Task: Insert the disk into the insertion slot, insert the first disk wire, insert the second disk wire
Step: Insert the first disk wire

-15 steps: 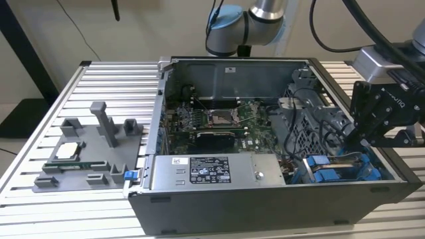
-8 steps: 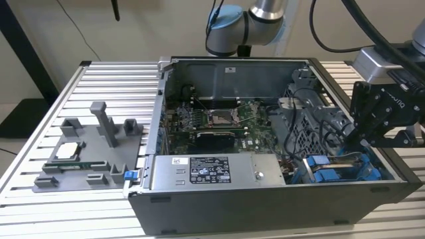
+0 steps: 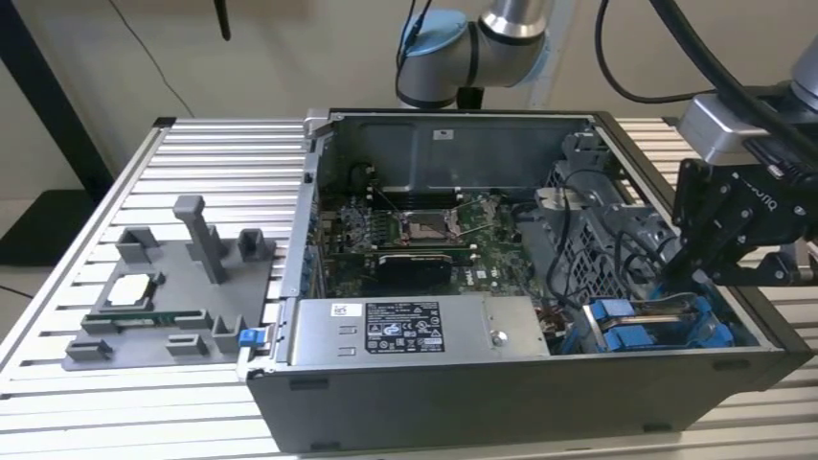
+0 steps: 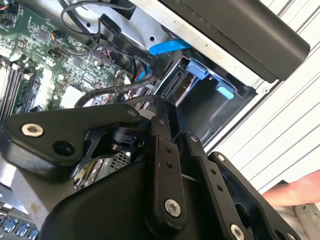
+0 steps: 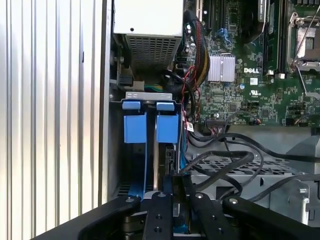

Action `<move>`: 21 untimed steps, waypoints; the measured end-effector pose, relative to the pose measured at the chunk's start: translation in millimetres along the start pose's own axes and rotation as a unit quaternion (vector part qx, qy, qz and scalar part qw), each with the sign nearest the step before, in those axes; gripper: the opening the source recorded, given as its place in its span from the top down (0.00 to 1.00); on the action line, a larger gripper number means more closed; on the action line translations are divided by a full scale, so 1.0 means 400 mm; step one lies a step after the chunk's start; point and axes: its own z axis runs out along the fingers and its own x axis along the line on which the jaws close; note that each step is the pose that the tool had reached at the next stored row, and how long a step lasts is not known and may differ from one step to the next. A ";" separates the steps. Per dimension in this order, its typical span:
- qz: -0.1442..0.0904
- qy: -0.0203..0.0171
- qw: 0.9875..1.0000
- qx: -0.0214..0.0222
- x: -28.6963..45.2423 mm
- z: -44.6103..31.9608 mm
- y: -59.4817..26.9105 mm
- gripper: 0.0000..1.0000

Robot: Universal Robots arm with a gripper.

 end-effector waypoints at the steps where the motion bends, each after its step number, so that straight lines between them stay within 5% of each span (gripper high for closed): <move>1: 0.000 0.000 1.000 0.000 0.000 0.001 0.000 1.00; 21: 0.000 0.000 1.000 0.000 0.001 0.016 -0.001 1.00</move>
